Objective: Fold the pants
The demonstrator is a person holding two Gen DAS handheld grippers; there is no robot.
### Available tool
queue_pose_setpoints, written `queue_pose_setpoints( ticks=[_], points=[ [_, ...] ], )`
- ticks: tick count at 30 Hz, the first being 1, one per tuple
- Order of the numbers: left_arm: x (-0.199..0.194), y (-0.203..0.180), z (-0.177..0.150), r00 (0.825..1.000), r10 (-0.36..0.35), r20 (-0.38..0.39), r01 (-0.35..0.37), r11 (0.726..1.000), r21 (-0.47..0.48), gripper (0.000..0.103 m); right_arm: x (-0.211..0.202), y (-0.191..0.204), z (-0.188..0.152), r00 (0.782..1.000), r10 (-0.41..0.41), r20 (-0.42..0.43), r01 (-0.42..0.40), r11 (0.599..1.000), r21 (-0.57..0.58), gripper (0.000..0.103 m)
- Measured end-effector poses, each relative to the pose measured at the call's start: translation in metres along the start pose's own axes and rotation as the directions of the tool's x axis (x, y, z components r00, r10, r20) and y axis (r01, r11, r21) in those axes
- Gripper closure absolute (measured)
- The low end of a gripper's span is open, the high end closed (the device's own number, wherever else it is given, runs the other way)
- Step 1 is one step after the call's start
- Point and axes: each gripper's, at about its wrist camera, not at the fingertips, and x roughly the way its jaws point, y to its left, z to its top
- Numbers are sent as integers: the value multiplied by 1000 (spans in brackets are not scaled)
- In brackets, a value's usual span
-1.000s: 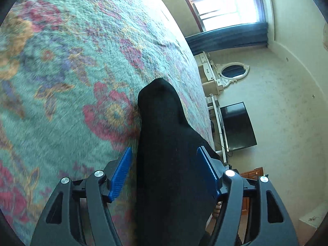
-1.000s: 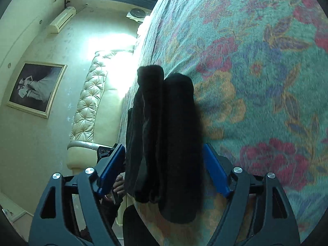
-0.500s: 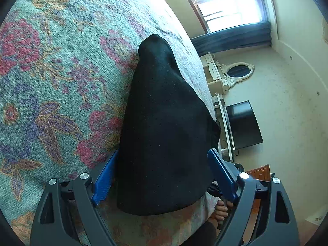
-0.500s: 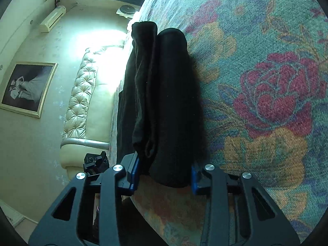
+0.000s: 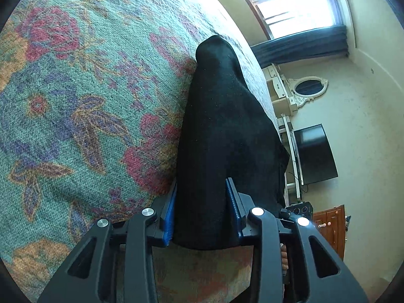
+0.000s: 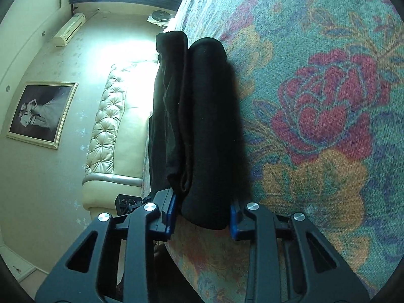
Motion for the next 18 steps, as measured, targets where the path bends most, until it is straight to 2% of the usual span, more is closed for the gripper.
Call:
queue_pose_setpoints(
  ticks=[4, 7, 10, 11, 12, 14, 15, 17, 18],
  points=[
    [0, 1, 2, 999, -33, -8, 33, 999, 19, 64, -5, 2, -4, 1000, -5, 21, 4, 1000, 11, 68],
    [-1, 5, 4, 997, -82, -15, 82, 997, -5, 57, -15, -4, -9, 999, 16, 32, -18, 999, 35, 66],
    [-9, 10, 5, 987, -162, -12, 162, 986, -26, 41, -31, -10, -19, 998, 30, 61, -34, 997, 64, 61],
    [-9, 9, 6, 981, -196, -8, 195, 980, -28, 31, -37, -13, -23, 997, 31, 72, -36, 996, 76, 59],
    [-11, 7, 6, 974, -226, -2, 226, 974, -28, 26, -42, -15, -28, 996, 31, 84, -38, 996, 86, 58],
    [-11, 4, 6, 974, -228, 6, 228, 973, -37, 18, -52, -15, -36, 993, 47, 111, -57, 994, 91, 46],
    [-11, 3, 6, 977, -212, 10, 212, 976, -45, 18, -57, -16, -39, 989, 57, 137, -70, 993, 97, 42],
    [-11, -2, 4, 983, -184, 23, 184, 981, -53, 17, -63, -13, -49, 982, 65, 178, -84, 991, 101, 27],
    [-11, -6, 2, 986, -166, 26, 167, 984, -55, 17, -65, -9, -53, 981, 57, 184, -74, 994, 87, 25]
  ],
)
